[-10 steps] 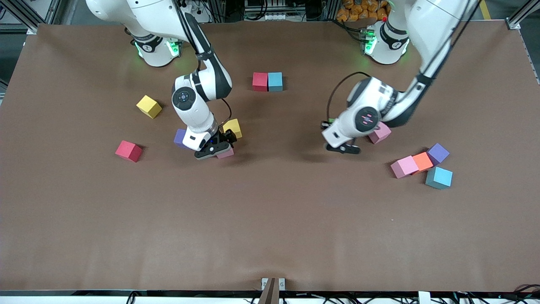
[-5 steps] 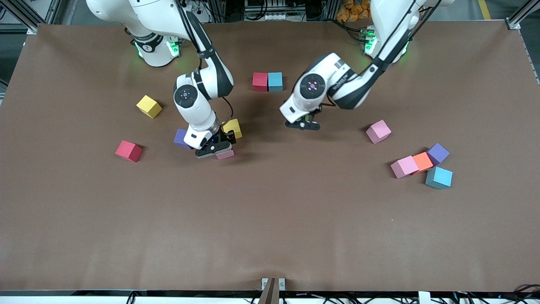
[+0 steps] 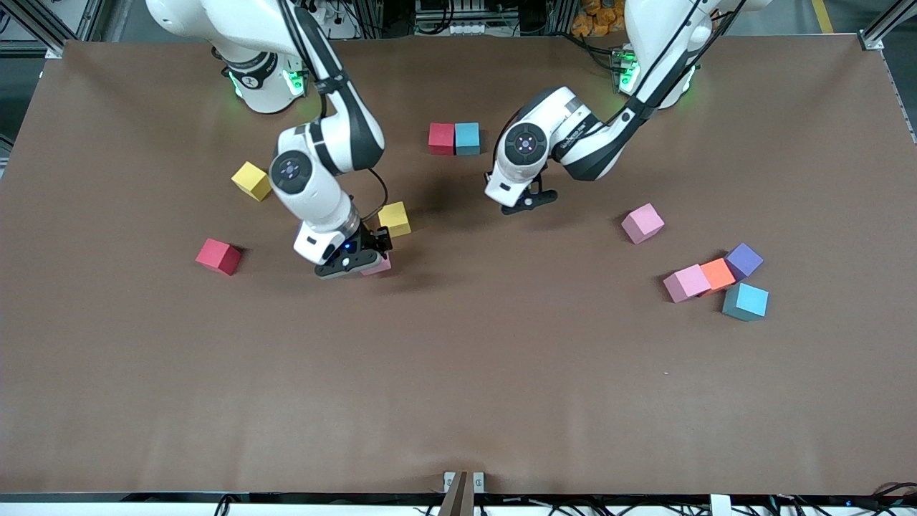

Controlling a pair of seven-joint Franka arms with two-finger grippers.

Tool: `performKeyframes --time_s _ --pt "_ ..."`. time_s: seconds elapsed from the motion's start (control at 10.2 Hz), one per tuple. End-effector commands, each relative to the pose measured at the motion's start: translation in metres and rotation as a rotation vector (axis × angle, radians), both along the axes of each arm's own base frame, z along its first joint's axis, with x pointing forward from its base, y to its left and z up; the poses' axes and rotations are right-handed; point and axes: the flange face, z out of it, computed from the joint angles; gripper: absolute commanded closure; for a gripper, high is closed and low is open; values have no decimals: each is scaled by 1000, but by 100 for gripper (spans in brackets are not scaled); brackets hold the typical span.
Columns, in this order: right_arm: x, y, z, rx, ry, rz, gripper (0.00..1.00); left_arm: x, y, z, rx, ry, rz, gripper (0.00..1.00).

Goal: Form number 2 with 11 blocks

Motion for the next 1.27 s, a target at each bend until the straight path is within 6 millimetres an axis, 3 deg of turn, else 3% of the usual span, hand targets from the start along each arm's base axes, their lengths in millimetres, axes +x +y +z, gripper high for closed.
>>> performKeyframes --time_s 0.0,0.29,0.49,0.78,0.98,1.17 --pt "23 -3 39 31 55 70 100 -8 0 7 77 11 241 100" --pt "35 -29 42 49 49 314 100 -16 -12 22 108 -31 522 100" --pt "31 -33 40 60 78 434 100 -26 0 17 74 -82 634 100" --pt "23 -40 42 74 161 457 100 -38 17 20 15 -123 842 100" --pt "18 -45 64 62 165 521 100 -32 27 22 23 -101 1004 100" --pt "22 -63 96 -35 109 621 100 -51 32 14 0 -53 1085 100"
